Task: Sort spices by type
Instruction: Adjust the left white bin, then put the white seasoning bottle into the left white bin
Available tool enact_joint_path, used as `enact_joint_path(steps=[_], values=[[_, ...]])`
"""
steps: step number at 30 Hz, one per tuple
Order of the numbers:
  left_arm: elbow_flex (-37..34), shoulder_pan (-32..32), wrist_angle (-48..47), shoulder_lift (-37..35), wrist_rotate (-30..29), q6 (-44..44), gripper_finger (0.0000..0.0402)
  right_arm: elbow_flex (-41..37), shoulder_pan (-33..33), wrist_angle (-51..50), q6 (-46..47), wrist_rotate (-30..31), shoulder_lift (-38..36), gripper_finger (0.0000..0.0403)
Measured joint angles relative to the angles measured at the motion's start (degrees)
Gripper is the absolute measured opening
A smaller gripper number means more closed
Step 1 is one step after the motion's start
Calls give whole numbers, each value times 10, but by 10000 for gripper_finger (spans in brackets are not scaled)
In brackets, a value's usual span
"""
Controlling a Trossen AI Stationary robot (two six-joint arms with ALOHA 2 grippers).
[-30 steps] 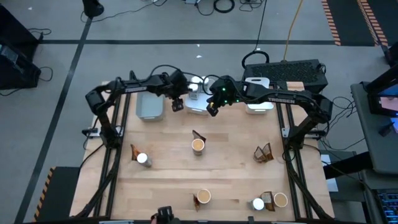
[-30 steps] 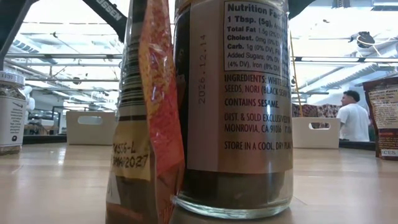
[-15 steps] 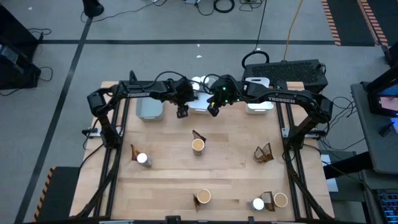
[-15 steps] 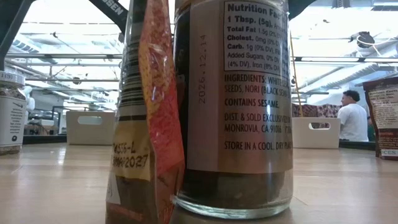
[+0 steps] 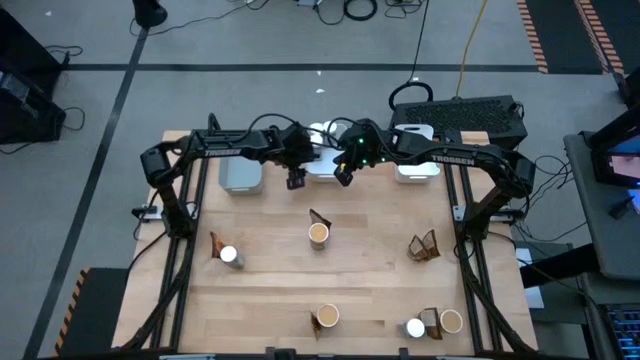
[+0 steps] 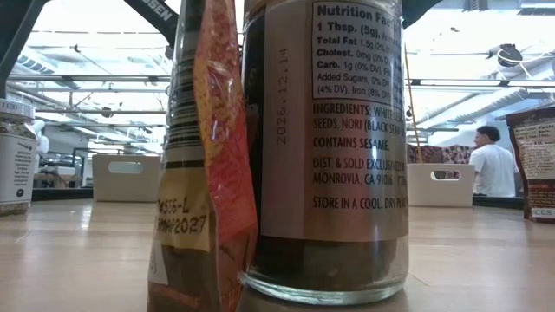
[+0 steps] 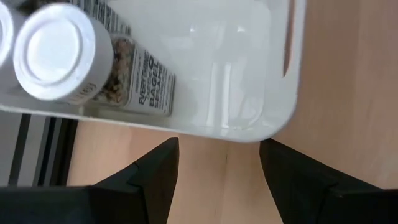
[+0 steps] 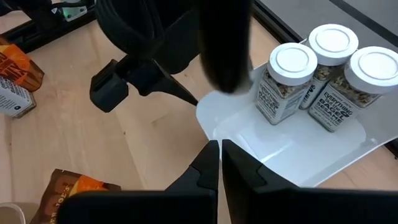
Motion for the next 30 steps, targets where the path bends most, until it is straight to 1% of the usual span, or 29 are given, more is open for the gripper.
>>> enact_joint_path(steps=[6, 8, 10, 14, 18, 22, 25, 28, 30], values=[[0, 0, -5, -1, -1, 3, 226, 0, -7, 0, 0, 0, 0, 0], [0, 1, -11, -7, -1, 4, 226, 0, -11, 0, 0, -11, 0, 0], [0, 1, -11, -22, -1, 4, 226, 0, -14, 0, 0, -26, 0, 0], [0, 1, -11, -56, -1, 4, 226, 0, -15, -1, 4, -36, -2, 0], [1, 1, -9, -93, 9, 8, 226, 0, -13, -3, 18, -59, -19, 0], [1, 1, 0, -118, 70, 15, 226, 0, 2, -19, 64, -58, -51, 0], [1, 0, 16, -128, 133, 14, 226, 0, 32, -60, 114, -57, -84, 0], [1, -6, 29, -128, 192, -3, 226, 0, 91, -136, 167, -58, -121, 0], [1, -13, 38, -128, 219, -13, 226, 0, 145, -187, 214, -58, -143, 0]])
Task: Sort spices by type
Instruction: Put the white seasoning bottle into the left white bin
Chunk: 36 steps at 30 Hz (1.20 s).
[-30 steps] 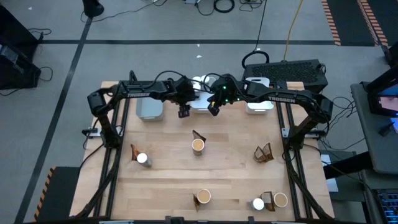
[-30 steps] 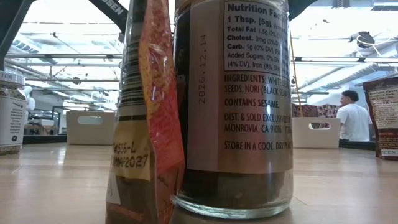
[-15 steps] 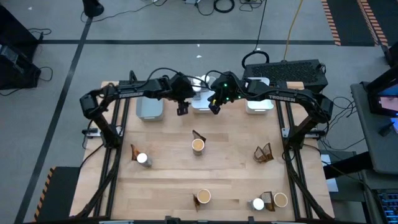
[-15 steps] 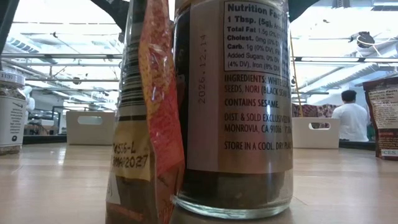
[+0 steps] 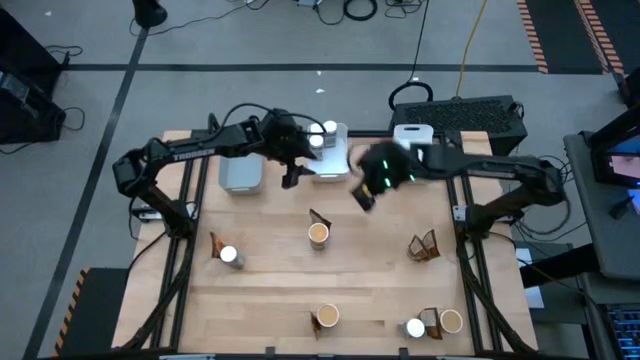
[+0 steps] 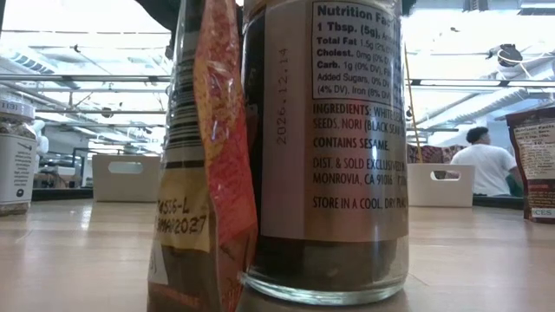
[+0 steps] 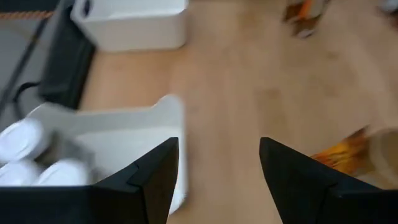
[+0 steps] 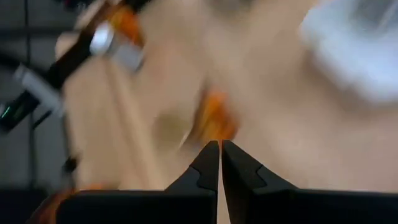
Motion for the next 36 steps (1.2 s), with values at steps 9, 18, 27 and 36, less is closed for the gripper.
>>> enact_joint_path(steps=[9, 18, 27, 36], values=[[0, -100, 71, 0, -6, -36, 226, 0, 253, -72, 217, 57, -32, 0], [0, -236, 181, 0, -177, -165, 226, 0, 501, -36, 366, 98, 20, 0], [0, -328, 181, 0, -287, -296, 226, 0, 672, -24, 455, 90, 139, 0], [0, -381, 183, 0, -346, -357, 226, 0, 696, 12, 456, 94, 219, 0]])
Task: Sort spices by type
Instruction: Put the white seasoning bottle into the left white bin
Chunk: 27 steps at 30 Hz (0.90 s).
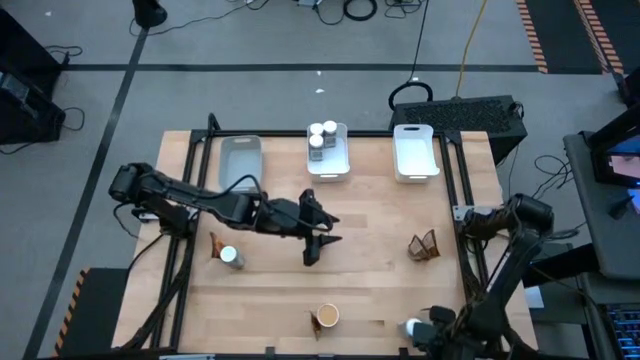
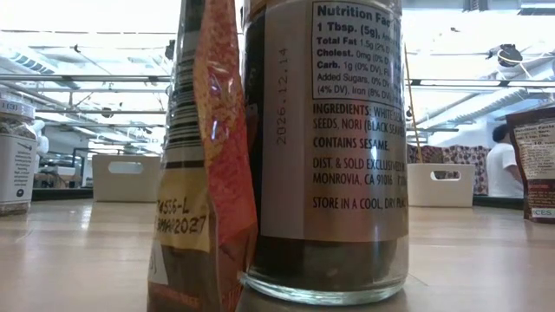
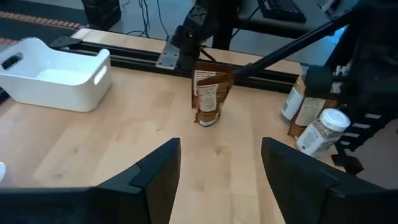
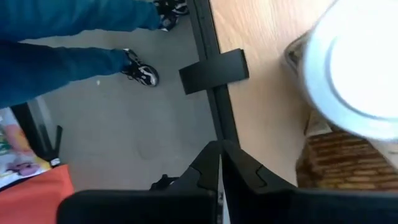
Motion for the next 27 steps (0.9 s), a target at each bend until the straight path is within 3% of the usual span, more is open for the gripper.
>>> enact_joint_path(steps=[7, 20, 27], values=[[0, -22, 0, 0, -8, -22, 226, 3, 0, -14, -7, 40, 26, 0], [0, -43, -17, 0, -9, -22, 226, 0, -15, -72, 99, 110, 24, 0], [0, -52, -47, 0, -9, -22, 226, 0, -38, -68, 109, 143, 24, 0]])
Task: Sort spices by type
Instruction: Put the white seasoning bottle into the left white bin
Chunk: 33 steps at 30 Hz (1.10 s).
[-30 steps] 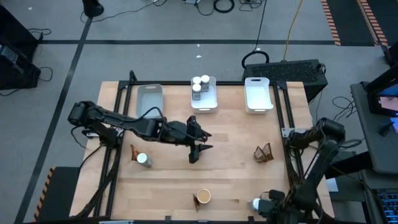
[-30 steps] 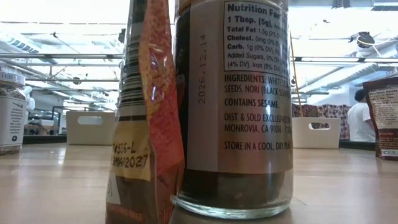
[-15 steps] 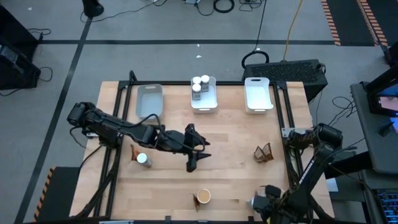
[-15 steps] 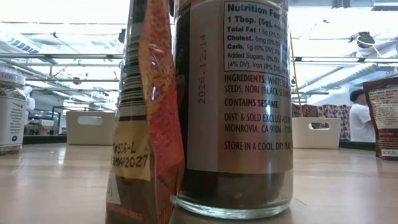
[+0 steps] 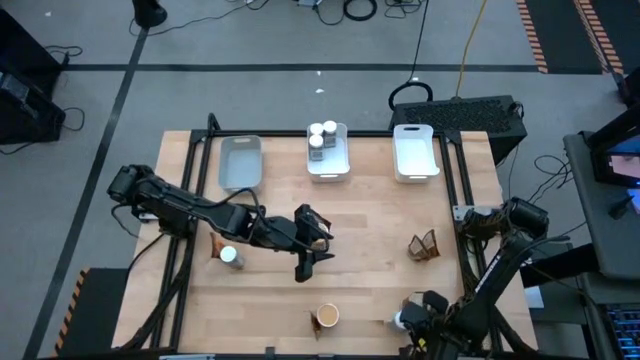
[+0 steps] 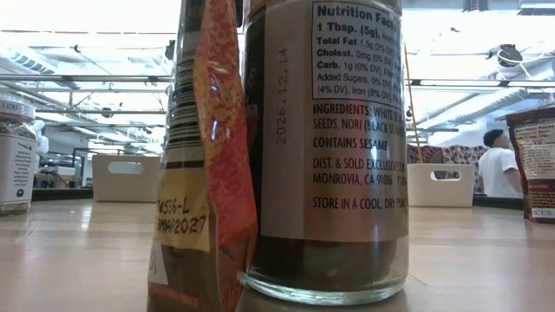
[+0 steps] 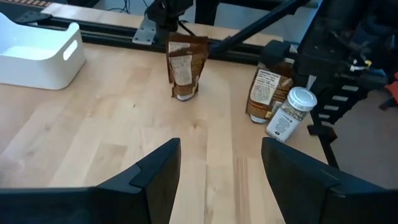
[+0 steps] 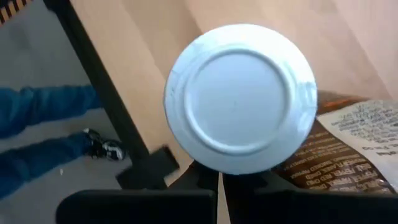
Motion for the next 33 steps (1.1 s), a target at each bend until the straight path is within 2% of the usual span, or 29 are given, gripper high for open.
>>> enact_joint_path(steps=[16, 22, 27, 30, 33], values=[[0, -23, -15, 0, 0, 0, 226, -1, -94, 2, -73, 54, 1, 0], [0, -30, -11, 0, 0, -15, 226, -1, -96, 29, -86, 38, -8, 0], [0, -40, 11, 0, 2, -28, 226, -1, -84, 58, -83, 35, -48, 0], [10, -41, 12, 0, 1, -23, 226, -1, -75, 61, -82, 63, -81, 0], [30, -40, 16, 5, -1, -10, 226, -1, -69, 53, -82, 126, -114, 0]])
